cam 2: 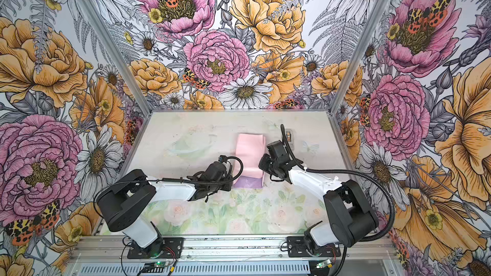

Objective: Wrap the gift box in paper

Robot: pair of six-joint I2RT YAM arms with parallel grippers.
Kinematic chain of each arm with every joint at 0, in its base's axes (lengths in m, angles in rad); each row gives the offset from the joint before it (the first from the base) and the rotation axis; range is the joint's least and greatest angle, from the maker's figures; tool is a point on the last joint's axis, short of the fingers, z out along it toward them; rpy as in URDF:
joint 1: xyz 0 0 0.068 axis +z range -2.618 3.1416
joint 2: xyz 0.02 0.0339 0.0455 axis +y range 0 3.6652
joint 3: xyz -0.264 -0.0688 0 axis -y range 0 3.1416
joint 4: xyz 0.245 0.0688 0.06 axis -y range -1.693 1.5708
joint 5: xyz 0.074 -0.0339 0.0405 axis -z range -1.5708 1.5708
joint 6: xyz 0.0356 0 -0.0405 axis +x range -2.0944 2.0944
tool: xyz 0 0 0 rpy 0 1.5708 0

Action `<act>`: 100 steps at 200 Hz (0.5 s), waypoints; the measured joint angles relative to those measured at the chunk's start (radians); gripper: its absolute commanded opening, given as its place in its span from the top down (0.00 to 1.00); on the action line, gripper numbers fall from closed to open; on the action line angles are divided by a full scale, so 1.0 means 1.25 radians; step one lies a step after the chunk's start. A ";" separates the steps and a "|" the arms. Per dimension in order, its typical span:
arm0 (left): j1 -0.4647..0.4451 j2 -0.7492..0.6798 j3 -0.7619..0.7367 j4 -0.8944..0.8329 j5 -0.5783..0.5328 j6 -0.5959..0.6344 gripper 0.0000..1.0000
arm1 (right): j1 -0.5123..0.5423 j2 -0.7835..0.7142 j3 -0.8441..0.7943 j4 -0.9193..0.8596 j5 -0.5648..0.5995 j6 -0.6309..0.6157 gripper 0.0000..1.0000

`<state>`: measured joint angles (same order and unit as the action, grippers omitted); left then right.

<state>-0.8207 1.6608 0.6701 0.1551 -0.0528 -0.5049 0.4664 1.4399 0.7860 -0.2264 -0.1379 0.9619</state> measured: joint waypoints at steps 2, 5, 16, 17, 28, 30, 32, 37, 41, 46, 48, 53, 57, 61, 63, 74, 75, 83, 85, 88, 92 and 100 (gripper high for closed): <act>0.000 0.002 0.001 0.004 0.003 0.000 0.83 | 0.000 0.000 0.000 0.000 0.000 0.000 0.79; 0.000 0.005 0.002 0.009 0.007 0.000 0.83 | 0.000 0.000 0.000 0.000 0.000 0.000 0.79; -0.002 0.014 0.008 0.024 0.019 0.003 0.82 | 0.000 0.000 0.000 0.000 0.000 0.000 0.79; -0.002 0.015 0.008 0.024 0.020 0.003 0.83 | 0.000 0.000 0.000 0.000 0.001 0.000 0.79; -0.002 0.024 0.014 0.037 0.030 0.005 0.83 | 0.000 0.000 0.000 0.000 0.001 0.000 0.79; -0.002 0.026 0.016 0.041 0.032 0.005 0.83 | 0.000 0.000 0.000 0.000 0.001 0.000 0.79; -0.002 0.028 0.016 0.043 0.033 0.005 0.83 | 0.000 0.000 0.000 0.000 0.001 0.000 0.79; -0.003 0.031 0.019 0.049 0.036 0.005 0.83 | 0.000 0.000 0.000 0.000 0.000 0.000 0.79; -0.004 0.034 0.020 0.054 0.038 0.005 0.83 | 0.000 0.000 0.000 0.000 0.000 0.000 0.79; -0.004 0.037 0.021 0.060 0.041 0.005 0.82 | 0.000 0.000 0.000 0.000 0.001 0.000 0.79; -0.004 0.038 0.022 0.062 0.041 0.005 0.83 | 0.000 0.000 0.000 0.000 0.001 0.000 0.79; -0.005 0.041 0.023 0.067 0.044 0.005 0.83 | 0.000 0.000 0.000 0.000 0.000 0.000 0.79; -0.005 0.044 0.024 0.070 0.044 0.005 0.83 | 0.000 0.000 0.000 0.000 0.001 0.000 0.79; -0.005 0.045 0.025 0.073 0.044 0.005 0.83 | 0.000 0.000 0.000 0.000 0.001 0.000 0.79; -0.005 0.046 0.025 0.076 0.044 0.005 0.82 | 0.000 0.000 0.000 0.000 0.001 0.000 0.79; -0.005 0.053 0.025 0.092 0.045 0.005 0.82 | 0.000 0.000 0.000 0.000 0.001 0.000 0.79; -0.005 0.054 0.025 0.094 0.046 0.005 0.82 | 0.000 0.000 0.000 0.000 0.001 0.000 0.79; -0.005 0.060 0.025 0.105 0.050 0.005 0.81 | 0.000 0.000 0.000 0.000 0.001 0.000 0.79; -0.005 0.061 0.025 0.107 0.050 0.005 0.81 | 0.000 0.000 0.000 0.000 0.001 0.000 0.79; -0.005 0.063 0.025 0.111 0.052 0.005 0.81 | 0.000 0.000 0.000 0.000 0.001 0.000 0.79; -0.005 0.066 0.026 0.117 0.054 0.005 0.81 | 0.000 0.000 0.000 0.000 0.001 0.000 0.79; -0.005 0.070 0.026 0.123 0.058 0.005 0.80 | 0.002 0.000 0.000 0.000 0.002 0.000 0.79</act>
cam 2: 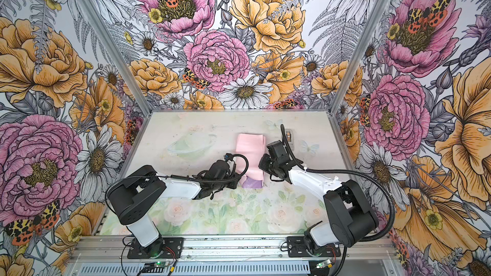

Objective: Wrap the gift box in paper

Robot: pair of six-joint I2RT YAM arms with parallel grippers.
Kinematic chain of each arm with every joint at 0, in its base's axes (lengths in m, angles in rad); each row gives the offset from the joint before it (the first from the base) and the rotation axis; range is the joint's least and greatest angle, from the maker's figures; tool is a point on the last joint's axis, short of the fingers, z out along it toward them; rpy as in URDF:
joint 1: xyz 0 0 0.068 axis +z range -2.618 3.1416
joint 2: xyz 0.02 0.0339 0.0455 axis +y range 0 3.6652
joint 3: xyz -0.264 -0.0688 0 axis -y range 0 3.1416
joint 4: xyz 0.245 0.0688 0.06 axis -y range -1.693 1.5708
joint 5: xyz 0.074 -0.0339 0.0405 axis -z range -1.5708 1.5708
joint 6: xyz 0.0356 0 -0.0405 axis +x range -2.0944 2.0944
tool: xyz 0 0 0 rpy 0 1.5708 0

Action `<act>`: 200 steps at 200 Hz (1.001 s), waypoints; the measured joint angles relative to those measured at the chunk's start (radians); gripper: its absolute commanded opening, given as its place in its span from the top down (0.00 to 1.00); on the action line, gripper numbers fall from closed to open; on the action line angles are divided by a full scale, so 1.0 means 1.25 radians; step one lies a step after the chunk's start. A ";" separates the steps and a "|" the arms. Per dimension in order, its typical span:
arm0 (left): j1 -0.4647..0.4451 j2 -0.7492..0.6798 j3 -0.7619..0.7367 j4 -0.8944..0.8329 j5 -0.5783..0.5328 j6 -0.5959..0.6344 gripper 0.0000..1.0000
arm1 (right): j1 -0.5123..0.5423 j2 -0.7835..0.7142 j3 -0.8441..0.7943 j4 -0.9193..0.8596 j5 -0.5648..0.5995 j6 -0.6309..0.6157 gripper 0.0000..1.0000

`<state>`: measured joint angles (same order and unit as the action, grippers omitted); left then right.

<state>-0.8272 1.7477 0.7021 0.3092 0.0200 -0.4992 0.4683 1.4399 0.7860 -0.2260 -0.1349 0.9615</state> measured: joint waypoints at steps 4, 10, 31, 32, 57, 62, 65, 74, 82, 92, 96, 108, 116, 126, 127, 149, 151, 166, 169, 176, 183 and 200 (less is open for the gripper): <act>0.000 0.001 0.000 0.003 0.001 0.000 0.79 | 0.000 0.000 0.000 0.000 0.001 0.000 0.79; 0.000 0.002 0.000 0.009 0.003 0.000 0.79 | 0.000 0.000 0.000 0.000 0.000 0.000 0.79; -0.002 0.002 0.000 0.026 0.006 0.000 0.78 | 0.000 0.000 0.000 0.000 0.000 0.000 0.76; -0.002 0.002 0.000 0.026 0.006 0.000 0.78 | 0.000 0.000 0.000 0.000 0.000 0.000 0.75; -0.002 0.002 0.000 0.030 0.007 0.000 0.78 | 0.005 0.000 -0.001 -0.005 0.000 0.000 0.60; -0.002 0.002 -0.001 0.030 0.007 0.000 0.78 | 0.005 -0.002 -0.002 -0.007 0.000 -0.005 0.57; -0.002 0.002 -0.001 0.030 0.007 0.000 0.78 | 0.005 -0.004 -0.002 -0.008 0.000 -0.007 0.56; -0.002 0.002 -0.003 0.031 0.007 0.000 0.78 | 0.005 -0.014 -0.008 -0.014 0.000 -0.016 0.53; -0.002 0.001 -0.007 0.031 0.007 0.000 0.77 | 0.007 -0.031 -0.011 -0.025 0.000 -0.021 0.50; -0.002 -0.002 -0.013 0.030 0.007 0.001 0.77 | 0.007 -0.056 -0.013 -0.035 0.000 -0.035 0.48; -0.002 -0.004 -0.016 0.030 0.007 0.000 0.77 | 0.007 -0.067 -0.013 -0.038 0.000 -0.040 0.47; -0.001 -0.010 -0.026 0.025 0.007 0.001 0.77 | 0.007 -0.101 -0.013 -0.044 0.001 -0.059 0.44; -0.001 -0.015 -0.032 0.023 0.007 0.001 0.77 | 0.007 -0.122 -0.013 -0.044 0.001 -0.072 0.43; -0.001 -0.018 -0.034 0.022 0.007 0.001 0.77 | 0.007 -0.140 -0.013 -0.044 0.000 -0.089 0.42; -0.001 -0.018 -0.034 0.022 0.007 0.001 0.77 | 0.007 -0.141 -0.013 -0.044 0.000 -0.091 0.42; -0.001 -0.020 -0.034 0.020 0.007 0.001 0.77 | 0.007 -0.138 -0.010 -0.053 -0.001 -0.125 0.41; -0.001 -0.020 -0.034 0.020 0.007 0.001 0.77 | 0.007 -0.134 -0.010 -0.055 -0.002 -0.130 0.41; -0.001 -0.021 -0.034 0.019 0.007 0.001 0.77 | 0.007 -0.100 0.005 -0.077 -0.009 -0.152 0.41; -0.001 -0.021 -0.034 0.019 0.007 0.001 0.77 | 0.007 -0.093 0.008 -0.080 -0.010 -0.155 0.41; -0.001 -0.021 -0.034 0.019 0.007 0.001 0.77 | 0.007 -0.075 0.016 -0.086 -0.015 -0.163 0.41; -0.001 -0.021 -0.034 0.017 0.007 0.001 0.77 | 0.007 -0.059 0.023 -0.092 -0.016 -0.171 0.41; -0.001 -0.027 -0.035 0.013 0.007 0.001 0.76 | 0.007 -0.030 0.037 -0.110 -0.020 -0.186 0.42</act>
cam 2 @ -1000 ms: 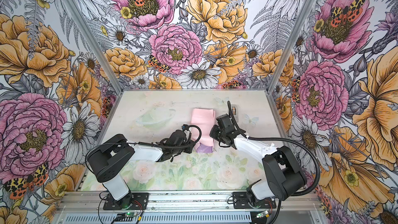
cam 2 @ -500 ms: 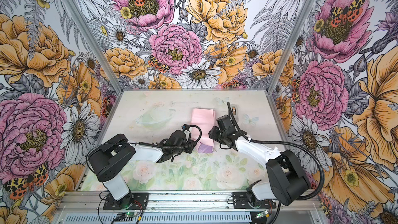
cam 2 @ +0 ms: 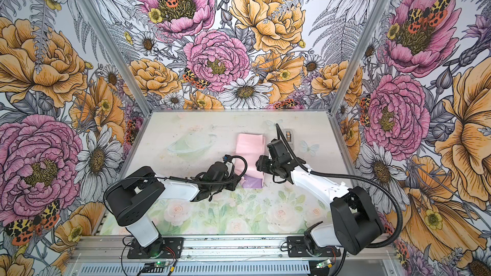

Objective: Wrap the gift box in paper

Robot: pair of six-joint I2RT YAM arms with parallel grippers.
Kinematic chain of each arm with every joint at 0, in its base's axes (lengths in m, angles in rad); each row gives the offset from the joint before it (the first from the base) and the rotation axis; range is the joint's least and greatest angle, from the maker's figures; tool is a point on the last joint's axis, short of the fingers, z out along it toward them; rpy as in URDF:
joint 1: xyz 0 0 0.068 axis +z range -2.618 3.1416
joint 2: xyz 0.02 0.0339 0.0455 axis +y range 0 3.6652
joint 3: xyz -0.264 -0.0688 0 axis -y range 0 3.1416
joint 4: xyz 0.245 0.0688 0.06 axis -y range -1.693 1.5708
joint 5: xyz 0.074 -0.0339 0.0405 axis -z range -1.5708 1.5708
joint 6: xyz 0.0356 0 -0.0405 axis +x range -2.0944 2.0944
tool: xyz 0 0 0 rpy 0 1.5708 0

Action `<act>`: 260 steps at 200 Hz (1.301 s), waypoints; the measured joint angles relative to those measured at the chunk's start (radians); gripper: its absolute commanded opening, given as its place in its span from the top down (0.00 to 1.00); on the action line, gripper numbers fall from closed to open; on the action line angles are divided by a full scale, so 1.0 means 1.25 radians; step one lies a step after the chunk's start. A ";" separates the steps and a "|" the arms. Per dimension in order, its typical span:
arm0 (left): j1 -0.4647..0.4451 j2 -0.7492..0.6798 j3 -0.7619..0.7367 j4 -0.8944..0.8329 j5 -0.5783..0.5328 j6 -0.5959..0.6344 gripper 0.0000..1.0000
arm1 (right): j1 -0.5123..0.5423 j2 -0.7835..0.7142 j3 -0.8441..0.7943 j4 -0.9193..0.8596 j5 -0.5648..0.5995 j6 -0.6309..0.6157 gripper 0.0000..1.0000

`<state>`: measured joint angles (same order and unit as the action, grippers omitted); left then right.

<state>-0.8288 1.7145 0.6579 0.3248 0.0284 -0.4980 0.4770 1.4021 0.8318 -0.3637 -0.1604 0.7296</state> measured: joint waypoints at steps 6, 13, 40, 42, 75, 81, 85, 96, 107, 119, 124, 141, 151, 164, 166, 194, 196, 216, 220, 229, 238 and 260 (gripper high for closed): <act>0.001 -0.003 -0.002 0.000 0.000 0.000 0.75 | 0.000 0.007 0.003 -0.006 0.000 -0.006 0.42; 0.001 -0.007 -0.003 -0.002 0.000 0.000 0.73 | 0.000 0.013 0.004 -0.014 0.002 -0.011 0.43; 0.001 -0.027 -0.012 -0.005 0.000 0.000 0.70 | 0.000 0.017 0.004 -0.039 0.012 -0.020 0.44; 0.001 -0.029 -0.013 -0.005 0.000 0.000 0.70 | 0.000 0.017 0.004 -0.039 0.012 -0.021 0.44; 0.004 -0.041 -0.023 -0.005 0.000 0.000 0.70 | 0.001 0.009 0.004 -0.048 0.014 -0.039 0.40; 0.005 -0.041 -0.024 -0.006 0.000 0.000 0.70 | 0.001 0.002 0.003 -0.049 0.014 -0.044 0.39; 0.005 -0.041 -0.025 -0.006 0.000 0.000 0.70 | 0.001 -0.004 0.003 -0.051 0.014 -0.047 0.39; 0.007 -0.041 -0.026 -0.007 0.001 0.000 0.70 | 0.001 -0.021 0.002 -0.053 0.014 -0.060 0.38; 0.007 -0.041 -0.026 -0.007 0.001 0.000 0.70 | 0.001 -0.041 0.002 -0.053 0.014 -0.077 0.37; 0.008 -0.041 -0.026 -0.008 0.001 0.000 0.70 | 0.001 -0.054 0.002 -0.052 0.012 -0.091 0.37; 0.008 -0.041 -0.026 -0.008 0.002 0.000 0.70 | 0.001 -0.057 0.002 -0.052 0.009 -0.097 0.37; 0.008 -0.041 -0.026 -0.008 0.003 0.000 0.70 | 0.002 -0.052 0.002 -0.053 -0.003 -0.113 0.37; 0.008 -0.041 -0.026 -0.008 0.003 0.000 0.70 | 0.003 -0.043 0.002 -0.052 -0.008 -0.119 0.37; 0.008 -0.041 -0.026 -0.008 0.003 0.000 0.70 | 0.003 -0.029 0.002 -0.053 -0.013 -0.125 0.37; 0.008 -0.041 -0.026 -0.008 0.003 0.000 0.70 | 0.003 -0.026 0.002 -0.053 -0.013 -0.127 0.38; 0.008 -0.041 -0.026 -0.008 0.006 0.000 0.70 | 0.007 -0.006 0.002 -0.053 -0.006 -0.136 0.39; 0.008 -0.041 -0.026 -0.008 0.006 0.000 0.70 | 0.007 -0.005 0.002 -0.053 -0.005 -0.136 0.39; 0.010 -0.041 -0.026 -0.008 0.012 0.000 0.70 | 0.007 -0.004 0.002 -0.053 0.010 -0.136 0.41; 0.011 -0.041 -0.026 -0.008 0.012 0.000 0.70 | 0.007 -0.004 0.002 -0.053 0.013 -0.136 0.41; 0.013 -0.041 -0.026 -0.007 0.012 0.000 0.70 | 0.007 -0.004 0.002 -0.053 0.020 -0.136 0.42; 0.016 -0.041 -0.025 -0.007 0.014 0.000 0.70 | 0.007 -0.002 0.002 -0.053 0.027 -0.136 0.43; 0.018 -0.041 -0.025 -0.005 0.016 0.000 0.70 | 0.007 0.004 0.001 -0.053 0.037 -0.136 0.43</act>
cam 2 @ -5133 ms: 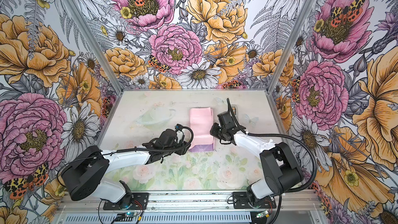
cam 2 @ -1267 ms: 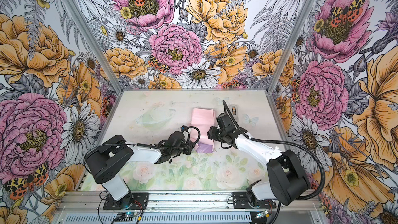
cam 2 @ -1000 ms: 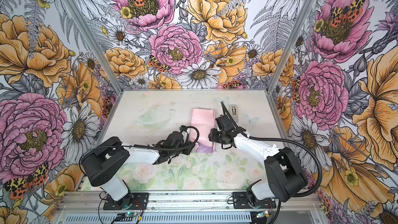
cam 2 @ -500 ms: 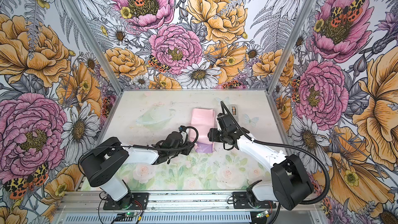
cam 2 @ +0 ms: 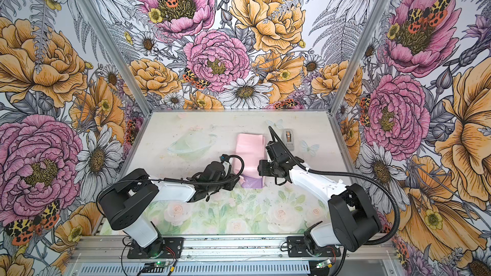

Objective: Wrap the gift box in paper

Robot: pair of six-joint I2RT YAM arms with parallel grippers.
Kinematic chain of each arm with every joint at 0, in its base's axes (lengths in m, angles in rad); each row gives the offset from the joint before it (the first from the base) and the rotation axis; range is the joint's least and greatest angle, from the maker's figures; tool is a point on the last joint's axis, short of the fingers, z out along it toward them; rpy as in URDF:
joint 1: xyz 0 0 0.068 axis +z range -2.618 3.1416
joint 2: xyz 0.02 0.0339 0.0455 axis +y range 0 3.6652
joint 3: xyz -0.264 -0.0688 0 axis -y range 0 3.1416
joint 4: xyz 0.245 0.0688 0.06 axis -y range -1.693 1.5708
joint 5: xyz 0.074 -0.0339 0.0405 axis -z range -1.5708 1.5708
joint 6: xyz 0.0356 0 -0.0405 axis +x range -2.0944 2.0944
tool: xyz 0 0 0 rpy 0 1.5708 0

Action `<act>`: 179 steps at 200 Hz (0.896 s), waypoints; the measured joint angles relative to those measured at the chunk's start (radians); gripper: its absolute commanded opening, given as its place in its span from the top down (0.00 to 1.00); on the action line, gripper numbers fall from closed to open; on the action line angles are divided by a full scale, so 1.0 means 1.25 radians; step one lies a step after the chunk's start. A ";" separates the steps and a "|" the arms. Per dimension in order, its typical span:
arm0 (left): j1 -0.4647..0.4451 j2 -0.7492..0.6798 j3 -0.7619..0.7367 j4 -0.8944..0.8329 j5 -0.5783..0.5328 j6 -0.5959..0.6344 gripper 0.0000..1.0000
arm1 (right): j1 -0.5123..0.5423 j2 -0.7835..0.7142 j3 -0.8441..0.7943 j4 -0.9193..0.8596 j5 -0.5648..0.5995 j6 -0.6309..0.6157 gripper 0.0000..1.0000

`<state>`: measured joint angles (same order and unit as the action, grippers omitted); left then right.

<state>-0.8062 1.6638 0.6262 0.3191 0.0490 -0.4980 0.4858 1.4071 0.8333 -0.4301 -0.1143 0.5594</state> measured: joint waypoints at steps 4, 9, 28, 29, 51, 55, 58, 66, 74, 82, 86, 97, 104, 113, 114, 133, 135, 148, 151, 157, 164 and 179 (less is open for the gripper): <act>0.000 0.000 0.000 0.000 0.001 0.000 0.70 | 0.000 0.001 0.000 0.000 0.002 0.000 0.43; 0.000 0.000 0.000 0.000 0.002 0.000 0.70 | 0.000 0.002 0.000 0.000 0.004 0.000 0.43; 0.001 0.000 0.000 0.000 0.005 0.000 0.70 | 0.000 0.002 -0.002 0.000 0.004 -0.001 0.40; 0.002 0.000 0.000 0.000 0.005 0.000 0.70 | 0.000 0.002 -0.002 0.000 0.004 -0.001 0.40; 0.004 0.000 0.000 0.000 0.007 0.000 0.71 | 0.002 0.002 -0.005 0.000 -0.008 -0.007 0.38; 0.005 0.000 0.000 0.000 0.007 0.000 0.71 | 0.002 0.002 -0.006 0.001 -0.011 -0.009 0.38; 0.005 0.000 0.000 0.000 0.007 0.000 0.70 | 0.004 0.001 -0.006 0.000 -0.013 -0.010 0.37; 0.005 0.000 0.000 0.000 0.007 0.000 0.70 | 0.005 0.000 -0.008 0.001 -0.018 -0.014 0.37; 0.005 0.000 0.000 0.000 0.007 0.000 0.71 | 0.005 -0.002 -0.010 0.000 -0.026 -0.019 0.37; 0.005 0.000 0.000 0.000 0.007 0.000 0.71 | 0.005 -0.005 -0.011 0.000 -0.033 -0.023 0.36; 0.005 0.000 0.000 0.000 0.008 0.000 0.71 | 0.005 -0.006 -0.011 0.000 -0.037 -0.024 0.36; 0.005 0.000 0.000 0.000 0.009 0.000 0.71 | 0.005 -0.010 -0.011 0.001 -0.047 -0.027 0.36; 0.005 0.000 0.000 0.000 0.010 0.000 0.71 | 0.005 -0.010 -0.011 0.001 -0.052 -0.030 0.36; 0.005 0.000 0.000 0.000 0.010 0.000 0.71 | 0.005 -0.010 -0.011 0.001 -0.053 -0.031 0.36; 0.005 0.000 0.000 0.000 0.010 0.000 0.71 | 0.005 -0.010 -0.011 0.001 -0.053 -0.031 0.36; 0.005 0.000 0.002 0.000 0.011 0.000 0.71 | 0.009 -0.002 -0.011 0.002 -0.052 -0.031 0.37; 0.005 0.000 0.002 0.000 0.011 0.000 0.71 | 0.009 -0.001 -0.011 0.001 -0.052 -0.031 0.37; 0.005 0.000 0.003 0.000 0.013 0.000 0.71 | 0.011 0.011 -0.011 0.001 -0.044 -0.031 0.38; 0.005 0.000 0.003 0.000 0.013 0.000 0.71 | 0.011 0.014 -0.011 0.001 -0.042 -0.031 0.38; 0.005 0.000 0.004 0.000 0.014 0.000 0.71 | 0.012 0.017 -0.011 0.000 -0.036 -0.031 0.39; 0.005 0.000 0.004 0.000 0.016 0.000 0.71 | 0.012 0.021 -0.011 0.001 -0.028 -0.031 0.39; 0.005 0.000 0.008 0.000 0.017 0.000 0.71 | 0.012 0.024 -0.011 0.001 -0.011 -0.031 0.40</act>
<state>-0.8005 1.6642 0.6361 0.3187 0.0700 -0.4984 0.5011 1.4368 0.8192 -0.4290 -0.1284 0.5209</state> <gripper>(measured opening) 0.293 0.610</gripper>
